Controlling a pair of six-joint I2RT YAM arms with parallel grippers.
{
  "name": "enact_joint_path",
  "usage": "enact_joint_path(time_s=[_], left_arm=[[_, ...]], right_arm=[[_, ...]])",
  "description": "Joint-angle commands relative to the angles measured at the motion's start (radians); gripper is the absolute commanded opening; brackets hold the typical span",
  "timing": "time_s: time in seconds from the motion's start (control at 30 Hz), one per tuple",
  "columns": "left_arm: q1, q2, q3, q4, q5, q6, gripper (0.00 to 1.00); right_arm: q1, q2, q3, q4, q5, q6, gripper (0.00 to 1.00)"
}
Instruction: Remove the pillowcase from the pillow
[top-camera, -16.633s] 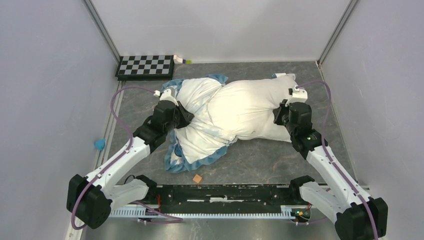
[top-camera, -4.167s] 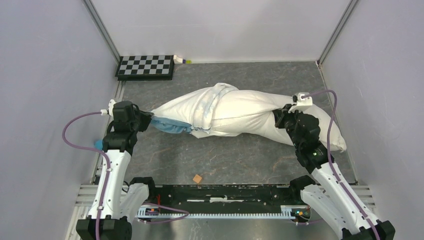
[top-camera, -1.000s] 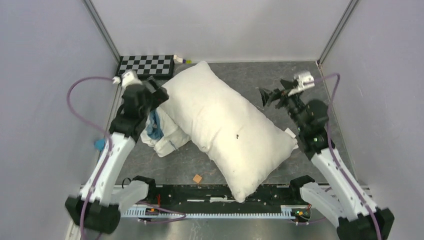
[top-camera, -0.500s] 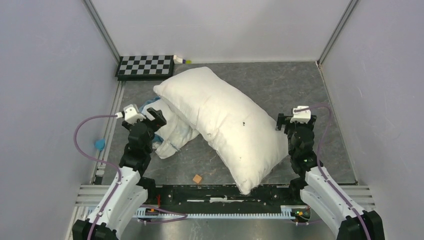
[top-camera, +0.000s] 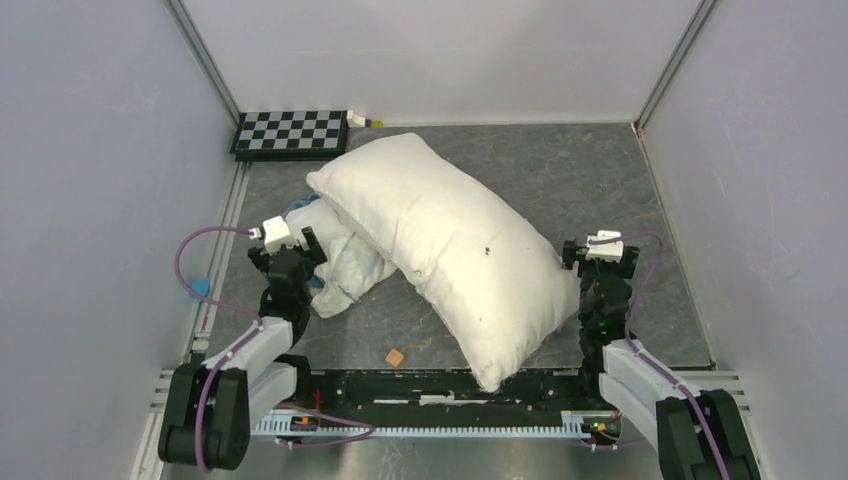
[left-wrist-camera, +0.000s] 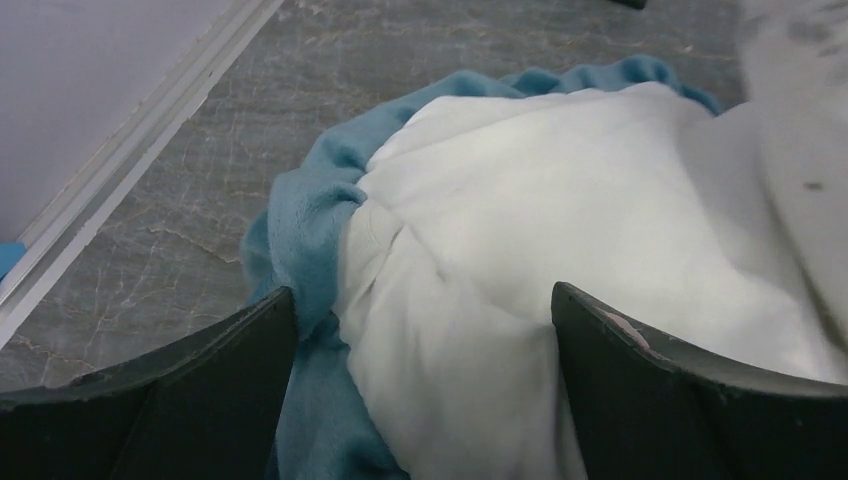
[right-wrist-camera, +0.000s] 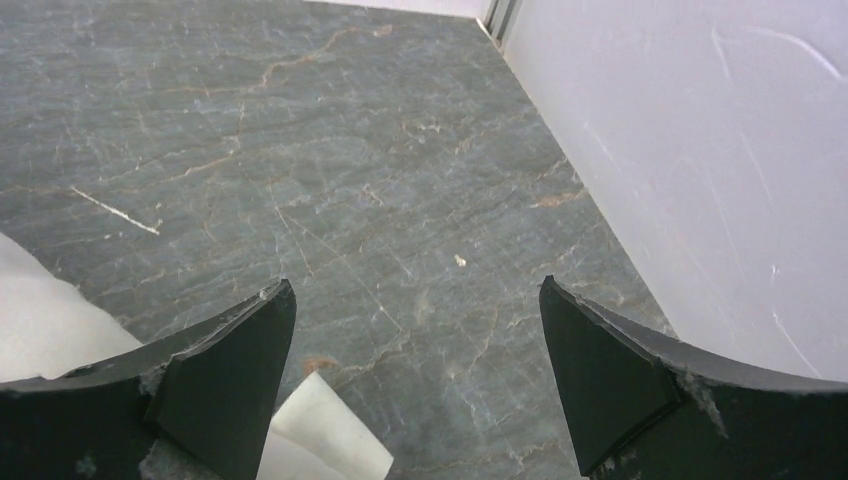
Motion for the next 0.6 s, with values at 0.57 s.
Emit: enact_joint_path(time_s=[0.57], left_arm=[[0.143,0.525,0.109,0.482,0.444,0.124,0.95]], right_arm=[[-0.016,0.557,-0.114,0.658,0.041,-0.028,0.98]])
